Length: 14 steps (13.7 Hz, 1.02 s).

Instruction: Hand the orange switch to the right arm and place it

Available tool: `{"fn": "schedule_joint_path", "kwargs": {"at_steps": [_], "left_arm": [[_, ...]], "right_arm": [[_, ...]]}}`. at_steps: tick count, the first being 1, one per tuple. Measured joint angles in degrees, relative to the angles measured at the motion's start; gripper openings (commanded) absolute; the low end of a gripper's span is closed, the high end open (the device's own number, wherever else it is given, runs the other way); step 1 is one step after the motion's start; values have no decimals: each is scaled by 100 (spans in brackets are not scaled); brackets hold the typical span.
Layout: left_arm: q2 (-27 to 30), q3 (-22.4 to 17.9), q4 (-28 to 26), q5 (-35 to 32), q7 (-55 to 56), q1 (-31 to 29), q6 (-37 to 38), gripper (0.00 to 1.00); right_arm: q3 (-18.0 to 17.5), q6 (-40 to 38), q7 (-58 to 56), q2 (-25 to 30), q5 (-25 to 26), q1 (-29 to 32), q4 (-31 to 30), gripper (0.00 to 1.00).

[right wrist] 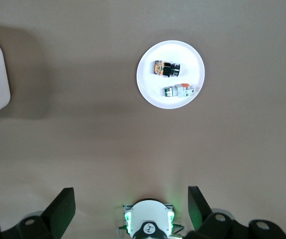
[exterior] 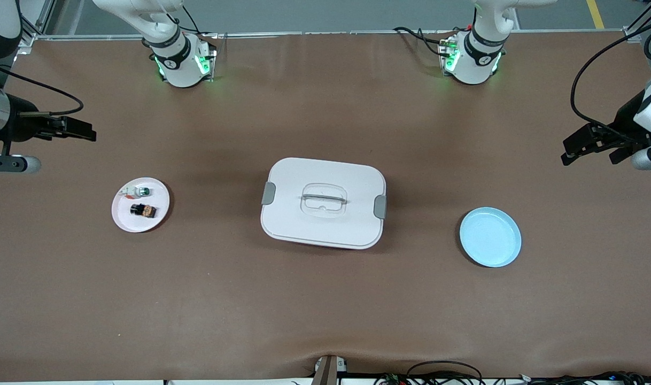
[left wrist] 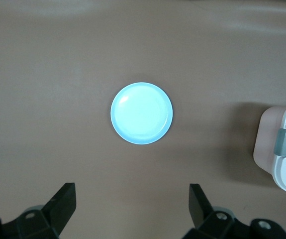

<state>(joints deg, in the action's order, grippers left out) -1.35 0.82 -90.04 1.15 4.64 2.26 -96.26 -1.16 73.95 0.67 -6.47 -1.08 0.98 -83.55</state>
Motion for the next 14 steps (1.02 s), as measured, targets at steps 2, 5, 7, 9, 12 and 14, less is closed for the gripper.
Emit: {"fn": "schedule_joint_path", "kwargs": {"at_steps": [2, 5, 7, 9, 12, 14], "left_arm": [[-1, 0, 0, 0, 0, 0, 0, 100], [-1, 0, 0, 0, 0, -1, 0, 100], [-1, 0, 0, 0, 0, -1, 0, 100], [-2, 0, 0, 0, 0, -1, 0, 100], [-2, 0, 0, 0, 0, -1, 0, 100], [-2, 0, 0, 0, 0, -1, 0, 100]], "right_arm": [[29, -114, -117, 3, 2, 9, 0, 100], [29, -192, -134, 3, 1, 9, 0, 100], [28, -192, -134, 3, 0, 9, 0, 100], [25, -199, -134, 3, -7, 8, 0, 100], [21, -262, -130, 1, -42, 2, -5, 100], [18, -262, -119, -2, -43, 1, -19, 100]]}}
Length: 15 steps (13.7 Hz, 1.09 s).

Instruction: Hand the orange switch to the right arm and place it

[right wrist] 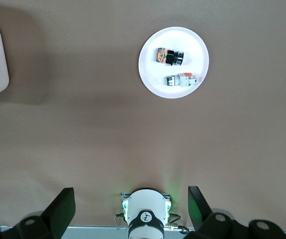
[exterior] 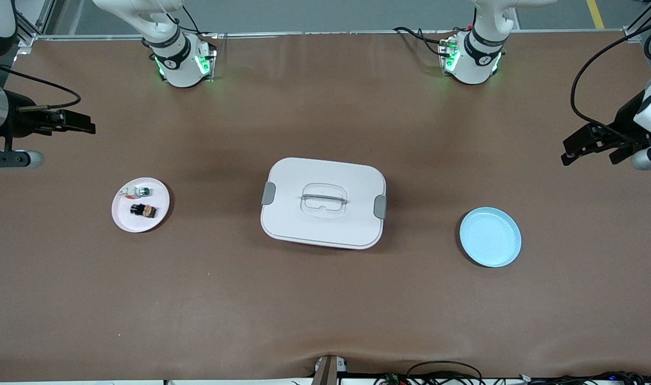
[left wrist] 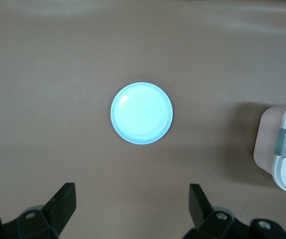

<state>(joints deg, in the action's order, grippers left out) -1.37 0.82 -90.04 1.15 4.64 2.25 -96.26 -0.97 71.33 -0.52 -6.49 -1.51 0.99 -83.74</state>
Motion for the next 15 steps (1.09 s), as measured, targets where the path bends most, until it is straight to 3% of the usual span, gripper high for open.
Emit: {"fn": "schedule_joint_path", "kwargs": {"at_steps": [4, 10, 15], "left_arm": [[0, 0, 0, 0, 0, 0, 0, 100], [-1, 0, 0, 0, 0, 0, 0, 100], [-1, 0, 0, 0, 0, 0, 0, 100]], "right_arm": [[-7, 244, 1, 81, -1, -1, -190, 100], [-11, 758, 6, 734, -2, -1, -855, 100], [7, 888, 30, 951, -95, 12, -946, 100]]}}
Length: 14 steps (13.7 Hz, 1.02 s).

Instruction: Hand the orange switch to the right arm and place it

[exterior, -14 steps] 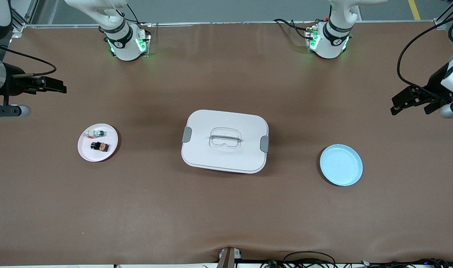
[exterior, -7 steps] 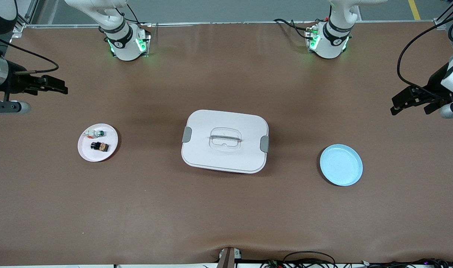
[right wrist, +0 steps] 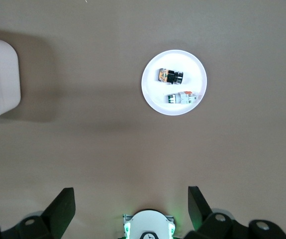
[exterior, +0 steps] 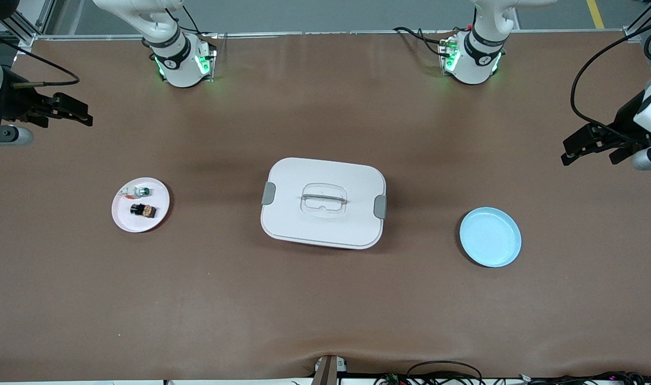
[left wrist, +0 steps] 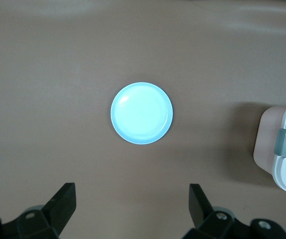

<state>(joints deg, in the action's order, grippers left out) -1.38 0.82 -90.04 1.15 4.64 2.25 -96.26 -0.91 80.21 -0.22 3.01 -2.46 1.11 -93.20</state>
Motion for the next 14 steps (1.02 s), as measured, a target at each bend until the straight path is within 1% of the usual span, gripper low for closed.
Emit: {"fn": "schedule_joint_path", "kwargs": {"at_steps": [2, 4, 6, 8, 14], "left_arm": [[0, 0, 0, 0, 0, 0, 0, 100], [-1, 0, 0, 0, 0, 0, 0, 100], [-1, 0, 0, 0, 0, 0, 0, 100], [-1, 0, 0, 0, 0, 0, 0, 100], [-1, -3, 0, 0, 0, -2, 0, 100]], "right_arm": [[11, 238, 1, 129, -62, 45, -218, 100], [12, 573, 1, 355, -75, 66, -587, 100], [11, 733, 1, 553, -77, 66, -839, 100], [11, 840, 1, 636, -78, 66, -932, 100], [11, 965, 1, 648, -78, 66, -964, 100]]}}
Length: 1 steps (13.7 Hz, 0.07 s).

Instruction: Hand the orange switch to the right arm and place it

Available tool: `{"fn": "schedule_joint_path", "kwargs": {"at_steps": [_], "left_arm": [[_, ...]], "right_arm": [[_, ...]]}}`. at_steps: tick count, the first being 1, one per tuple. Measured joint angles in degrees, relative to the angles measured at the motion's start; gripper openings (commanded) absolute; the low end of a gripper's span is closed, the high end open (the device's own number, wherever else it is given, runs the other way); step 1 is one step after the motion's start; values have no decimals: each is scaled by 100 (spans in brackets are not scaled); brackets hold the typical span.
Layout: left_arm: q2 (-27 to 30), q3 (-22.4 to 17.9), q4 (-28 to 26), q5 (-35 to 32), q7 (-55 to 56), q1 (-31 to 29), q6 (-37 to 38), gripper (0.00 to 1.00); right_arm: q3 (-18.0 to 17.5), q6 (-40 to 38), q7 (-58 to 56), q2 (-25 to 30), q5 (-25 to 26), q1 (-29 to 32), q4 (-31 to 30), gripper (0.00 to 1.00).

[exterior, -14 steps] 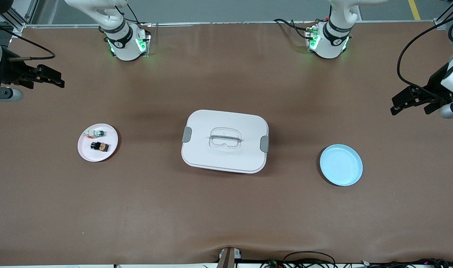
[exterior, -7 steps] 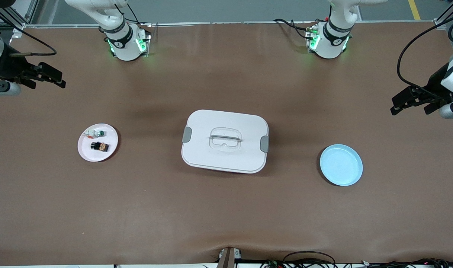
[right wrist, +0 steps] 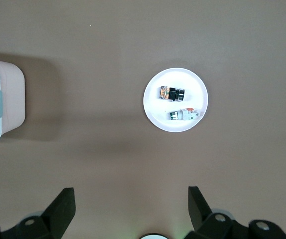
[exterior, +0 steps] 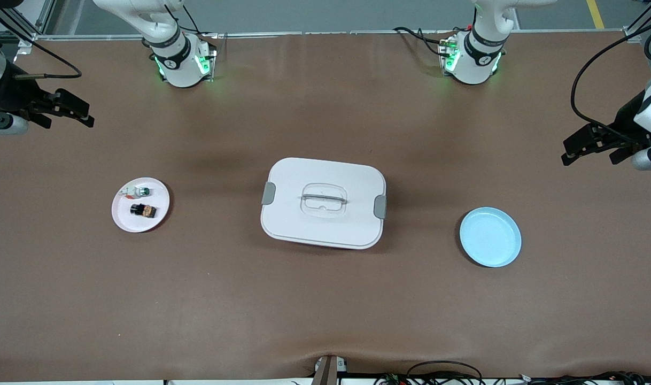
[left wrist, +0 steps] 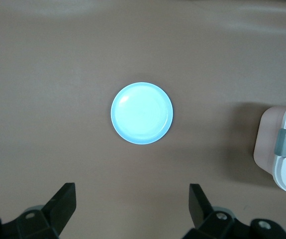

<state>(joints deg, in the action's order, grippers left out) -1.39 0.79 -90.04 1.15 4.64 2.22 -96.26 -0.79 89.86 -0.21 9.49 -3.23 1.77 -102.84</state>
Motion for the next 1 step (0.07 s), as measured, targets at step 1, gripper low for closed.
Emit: {"fn": "schedule_joint_path", "kwargs": {"at_steps": [1], "left_arm": [[0, 0, 0, 0, 0, 0, 0, 100]], "right_arm": [[0, 19, 0, 0, 0, 0, 10, 100]]}}
